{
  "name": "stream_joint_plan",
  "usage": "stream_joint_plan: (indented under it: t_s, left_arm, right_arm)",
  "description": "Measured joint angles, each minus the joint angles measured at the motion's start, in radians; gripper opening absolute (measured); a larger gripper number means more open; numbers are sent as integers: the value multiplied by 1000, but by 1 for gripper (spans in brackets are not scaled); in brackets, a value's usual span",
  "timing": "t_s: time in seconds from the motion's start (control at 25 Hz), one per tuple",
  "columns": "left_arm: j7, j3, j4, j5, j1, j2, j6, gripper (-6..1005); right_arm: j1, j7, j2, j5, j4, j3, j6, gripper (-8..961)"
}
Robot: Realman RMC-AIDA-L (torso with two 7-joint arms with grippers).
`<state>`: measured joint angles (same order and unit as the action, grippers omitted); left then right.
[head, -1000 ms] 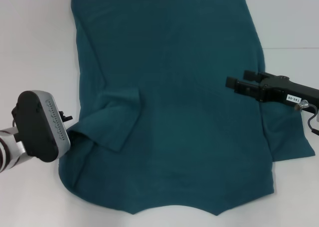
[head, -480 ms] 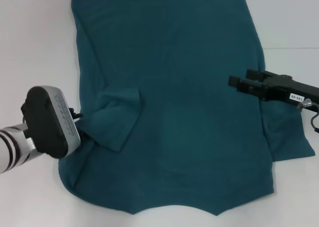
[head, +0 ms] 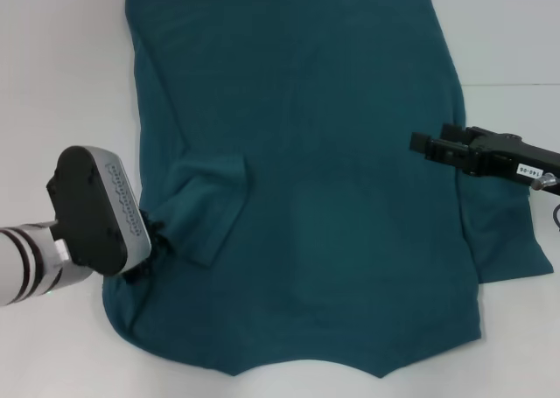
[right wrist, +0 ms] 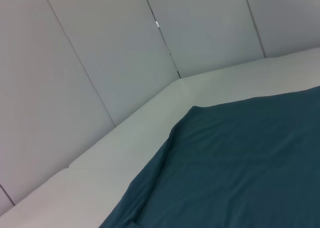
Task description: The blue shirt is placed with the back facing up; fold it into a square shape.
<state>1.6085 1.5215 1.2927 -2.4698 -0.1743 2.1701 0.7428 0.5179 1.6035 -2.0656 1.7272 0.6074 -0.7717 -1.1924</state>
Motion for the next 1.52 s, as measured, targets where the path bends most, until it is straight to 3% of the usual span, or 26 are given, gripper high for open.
stream_joint_plan:
  t_s: [0.48, 0.92, 1.52]
  left_arm:
    - [227, -53, 51, -22, -105, -3, 200, 50]
    - [463, -69, -64, -18, -224, 0, 170, 51]
    - [657, -86, -71, -17, -269, 1, 68, 50]
  right_arm:
    - [2, 71, 20, 12, 0, -3, -41, 821]
    - [-3, 177, 45, 7, 26, 23, -165, 821]
    - [-1, 176, 36, 8, 41, 29, -166, 821]
